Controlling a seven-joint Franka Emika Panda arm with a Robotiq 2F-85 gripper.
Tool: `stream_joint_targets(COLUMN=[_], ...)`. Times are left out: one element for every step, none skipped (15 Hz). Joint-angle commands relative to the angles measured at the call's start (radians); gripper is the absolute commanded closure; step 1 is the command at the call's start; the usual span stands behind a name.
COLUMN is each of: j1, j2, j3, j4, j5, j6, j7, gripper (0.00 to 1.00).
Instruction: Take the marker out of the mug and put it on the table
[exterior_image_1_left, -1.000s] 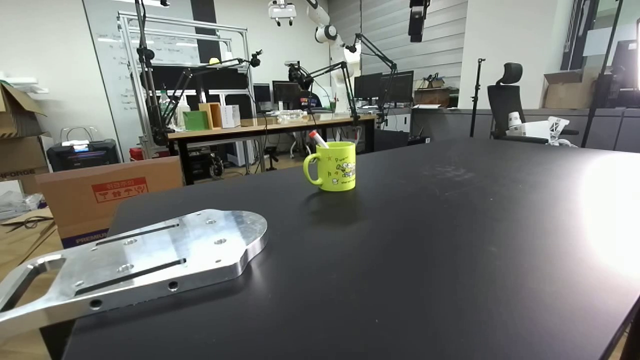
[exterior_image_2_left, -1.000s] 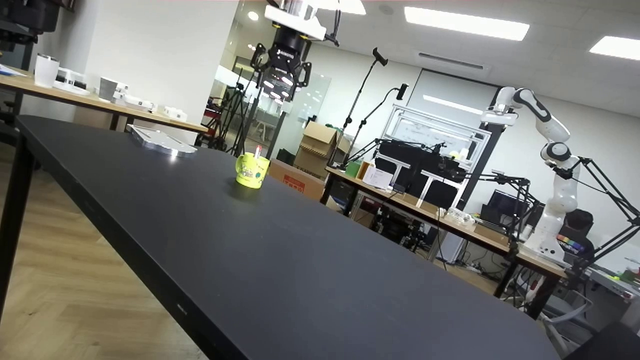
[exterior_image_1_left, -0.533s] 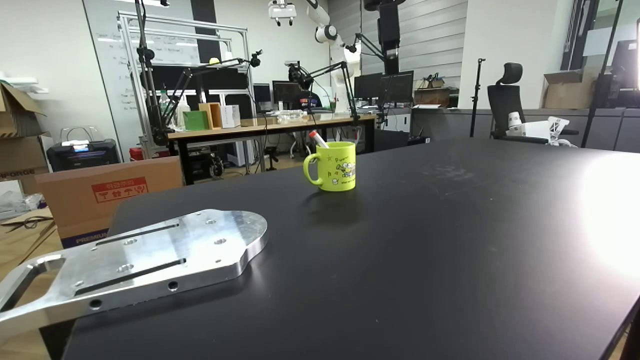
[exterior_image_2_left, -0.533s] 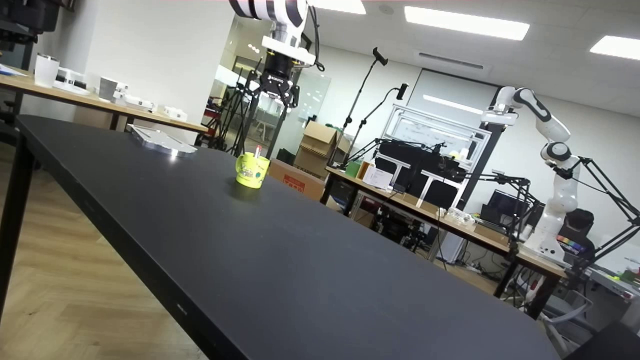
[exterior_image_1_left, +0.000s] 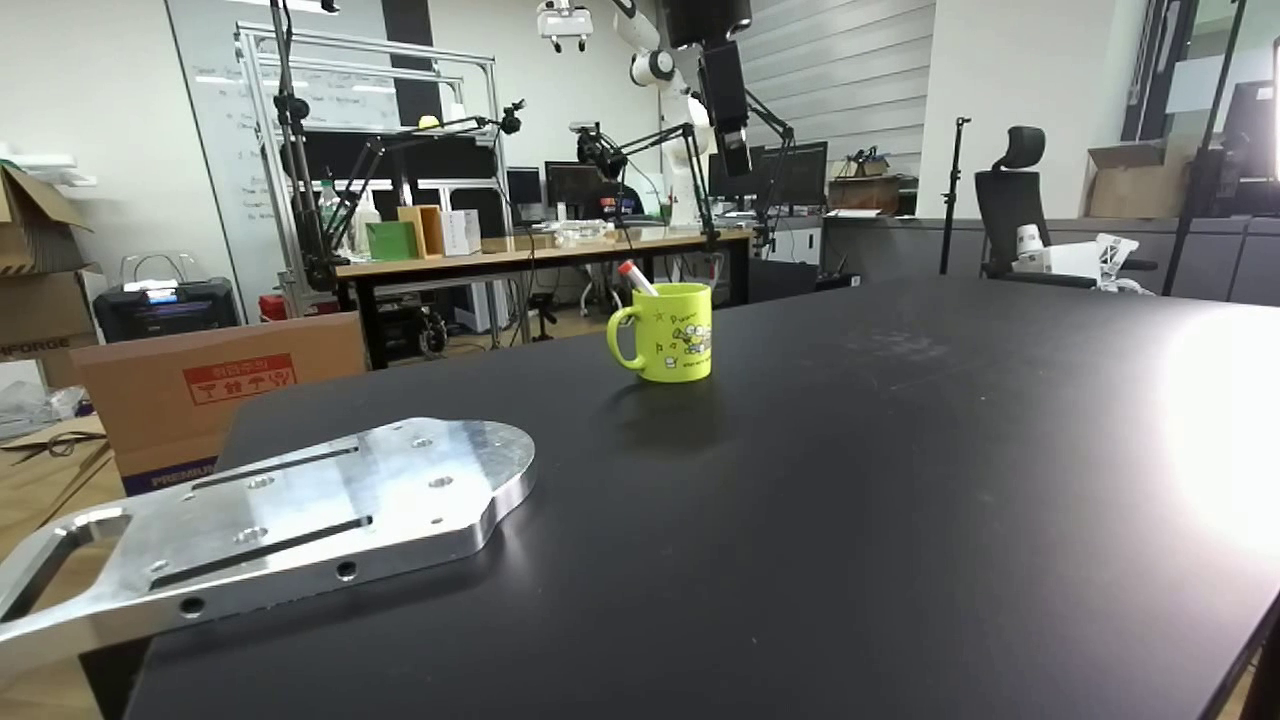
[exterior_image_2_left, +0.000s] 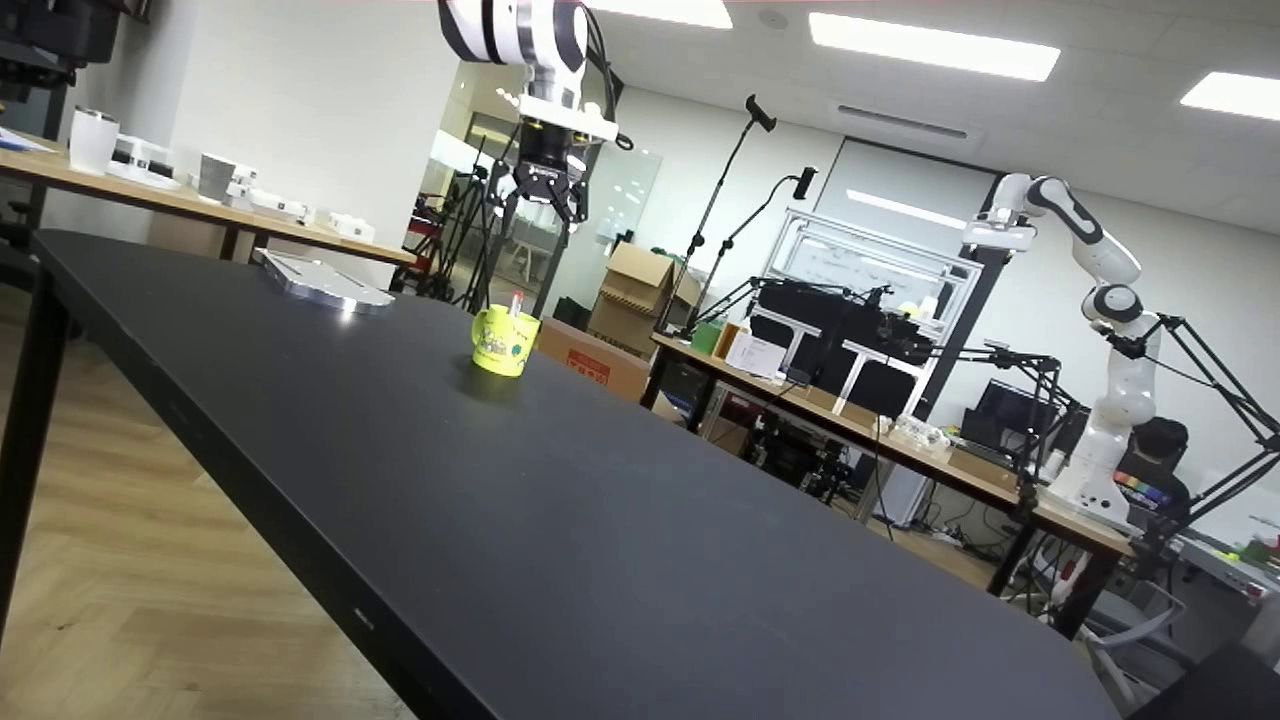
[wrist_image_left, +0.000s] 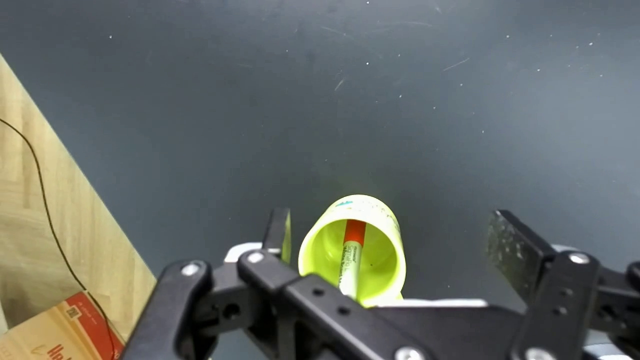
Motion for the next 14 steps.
stream_joint_targets(j1=[0.000, 0.000, 0.000, 0.004, 0.008, 0.008, 0.005, 0.008, 0.012, 0.015, 0.014, 0.016, 0.021, 0.028], j2=[0.003, 0.004, 0.004, 0.024, 0.065, 0.093, 0.122, 0.155, 0.190, 0.221, 0.250, 0.278, 0.306, 0.332], j3=[-0.002, -0.004, -0.005, -0.013, -0.023, -0.025, -0.025, -0.029, -0.031, -0.030, -0.025, -0.023, -0.023, -0.025], j4=[0.007, 0.010, 0.012, 0.043, 0.106, 0.148, 0.185, 0.229, 0.279, 0.323, 0.362, 0.403, 0.443, 0.484], j5=[0.000, 0.000, 0.000, -0.002, 0.013, 0.023, 0.035, 0.044, 0.048, 0.057, 0.065, 0.071, 0.074, 0.075], j6=[-0.003, -0.006, -0.007, -0.005, -0.027, -0.059, -0.085, -0.109, -0.147, -0.189, -0.214, -0.241, -0.259, -0.277], j7=[-0.003, -0.005, -0.007, 0.017, 0.046, 0.051, 0.055, 0.063, 0.068, 0.071, 0.059, 0.053, 0.052, 0.050], gripper=[0.00, 0.00, 0.00, 0.00, 0.00, 0.00, 0.00, 0.00, 0.00, 0.00, 0.00, 0.00, 0.00, 0.00])
